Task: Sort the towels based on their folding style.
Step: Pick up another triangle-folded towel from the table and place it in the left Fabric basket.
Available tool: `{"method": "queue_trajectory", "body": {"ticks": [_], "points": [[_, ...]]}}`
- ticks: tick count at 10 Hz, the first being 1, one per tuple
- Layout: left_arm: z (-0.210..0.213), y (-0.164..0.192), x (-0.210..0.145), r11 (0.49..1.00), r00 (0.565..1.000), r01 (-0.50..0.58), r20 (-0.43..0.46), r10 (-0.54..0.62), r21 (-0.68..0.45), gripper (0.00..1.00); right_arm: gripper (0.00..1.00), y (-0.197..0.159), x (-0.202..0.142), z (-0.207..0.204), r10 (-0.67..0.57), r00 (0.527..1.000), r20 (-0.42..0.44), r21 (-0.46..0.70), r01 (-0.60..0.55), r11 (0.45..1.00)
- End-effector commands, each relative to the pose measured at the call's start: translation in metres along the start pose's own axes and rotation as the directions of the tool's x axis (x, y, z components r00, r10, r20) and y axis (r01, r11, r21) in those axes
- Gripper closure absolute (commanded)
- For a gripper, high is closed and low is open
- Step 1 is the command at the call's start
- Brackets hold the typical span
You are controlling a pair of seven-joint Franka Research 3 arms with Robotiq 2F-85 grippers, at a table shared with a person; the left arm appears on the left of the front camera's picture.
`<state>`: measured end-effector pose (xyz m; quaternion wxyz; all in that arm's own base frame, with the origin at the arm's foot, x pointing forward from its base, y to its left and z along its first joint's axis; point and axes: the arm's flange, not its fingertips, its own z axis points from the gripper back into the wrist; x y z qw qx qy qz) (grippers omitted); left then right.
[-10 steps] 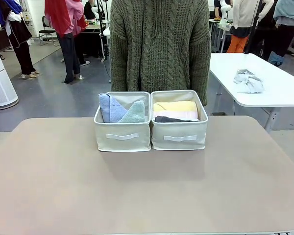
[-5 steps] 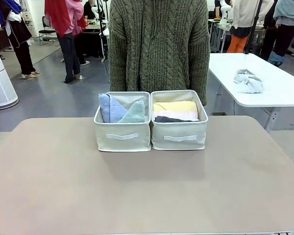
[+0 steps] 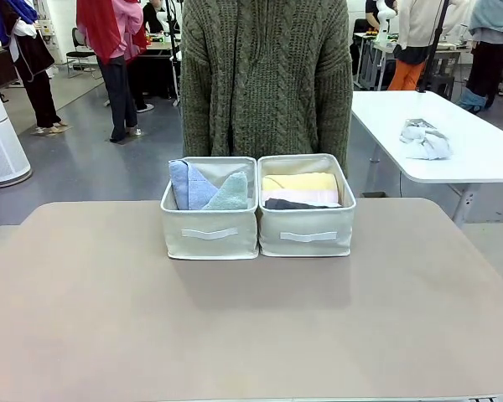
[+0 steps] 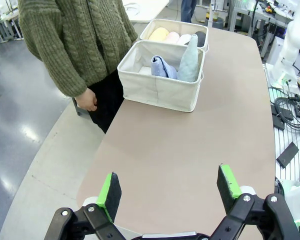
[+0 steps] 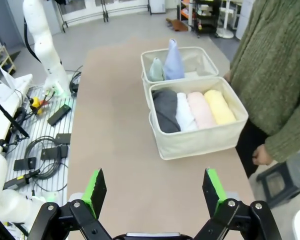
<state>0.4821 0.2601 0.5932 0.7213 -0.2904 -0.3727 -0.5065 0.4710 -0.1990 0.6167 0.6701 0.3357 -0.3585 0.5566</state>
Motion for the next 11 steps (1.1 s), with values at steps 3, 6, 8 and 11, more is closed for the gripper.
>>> {"method": "queue_trajectory", "body": {"ticks": [3,6,8,11], "points": [[0.0001,-0.0017,0.0010,1.000,1.000,0.001,-0.002,-0.001,0.003,0.00,0.00,0.0000,0.0000,0.0000,0.000,1.000,0.000,0.000,0.000,1.000],[0.0001,-0.0017,0.0010,1.000,1.000,0.001,-0.002,-0.001,0.003,0.00,0.00,0.0000,0.0000,0.0000,0.000,1.000,0.000,0.000,0.000,1.000],[0.0001,-0.0017,0.0010,1.000,1.000,0.001,-0.002,-0.001,0.003,0.00,0.00,0.0000,0.0000,0.0000,0.000,1.000,0.000,0.000,0.000,1.000],[0.0001,-0.0017,0.0010,1.000,1.000,0.001,-0.002,-0.001,0.003,0.00,0.00,0.0000,0.0000,0.0000,0.000,1.000,0.000,0.000,0.000,1.000]]}}
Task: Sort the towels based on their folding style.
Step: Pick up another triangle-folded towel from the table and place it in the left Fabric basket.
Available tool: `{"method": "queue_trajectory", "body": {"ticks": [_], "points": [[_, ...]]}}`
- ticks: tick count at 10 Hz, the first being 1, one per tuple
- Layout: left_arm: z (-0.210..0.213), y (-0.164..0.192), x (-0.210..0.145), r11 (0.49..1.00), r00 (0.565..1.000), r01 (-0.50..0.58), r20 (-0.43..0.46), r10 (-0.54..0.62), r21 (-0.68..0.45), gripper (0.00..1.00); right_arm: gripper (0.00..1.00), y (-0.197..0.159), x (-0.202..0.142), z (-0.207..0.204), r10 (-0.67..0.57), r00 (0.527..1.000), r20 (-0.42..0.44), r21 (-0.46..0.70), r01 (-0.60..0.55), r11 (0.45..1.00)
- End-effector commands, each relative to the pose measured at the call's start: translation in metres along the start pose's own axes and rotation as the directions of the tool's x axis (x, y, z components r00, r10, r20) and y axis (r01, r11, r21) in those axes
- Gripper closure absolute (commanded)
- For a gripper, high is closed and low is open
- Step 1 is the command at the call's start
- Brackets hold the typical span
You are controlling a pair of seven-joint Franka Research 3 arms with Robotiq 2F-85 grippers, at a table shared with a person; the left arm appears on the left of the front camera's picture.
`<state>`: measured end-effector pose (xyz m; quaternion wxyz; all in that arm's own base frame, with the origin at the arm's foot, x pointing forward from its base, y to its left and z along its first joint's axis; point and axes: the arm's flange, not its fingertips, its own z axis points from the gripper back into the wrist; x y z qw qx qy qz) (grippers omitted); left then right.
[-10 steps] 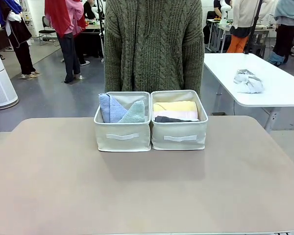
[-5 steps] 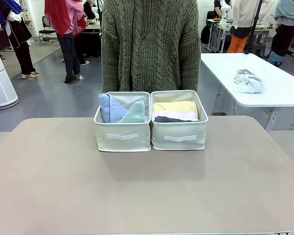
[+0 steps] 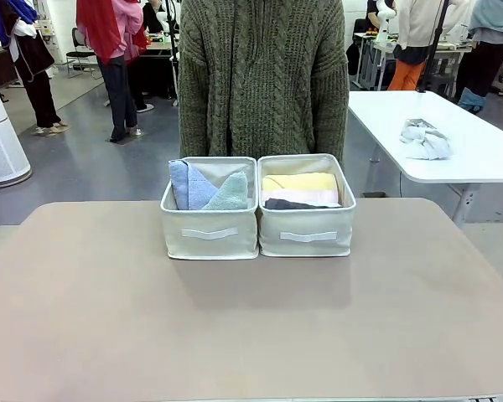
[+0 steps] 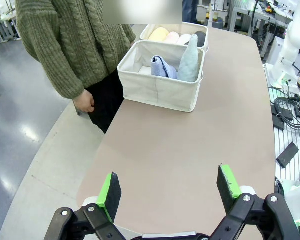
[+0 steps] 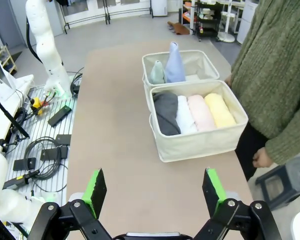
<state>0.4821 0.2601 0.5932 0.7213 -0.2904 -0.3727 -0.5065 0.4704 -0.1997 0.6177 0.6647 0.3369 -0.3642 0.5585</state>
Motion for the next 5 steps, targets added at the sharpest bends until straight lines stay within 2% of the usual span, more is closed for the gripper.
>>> {"method": "queue_trajectory", "body": {"ticks": [1,5], "points": [[0.0001,-0.0017,0.0009,1.000,1.000,0.001,-0.002,-0.001,0.003,0.00,0.00,-0.0005,-0.0004,-0.0012,-0.012,1.000,-0.012,0.000,0.012,1.000],[0.0001,-0.0017,0.0009,1.000,1.000,0.001,-0.002,-0.001,0.003,0.00,0.00,-0.0005,-0.0004,-0.0012,-0.012,1.000,-0.012,0.000,0.012,1.000]]}}
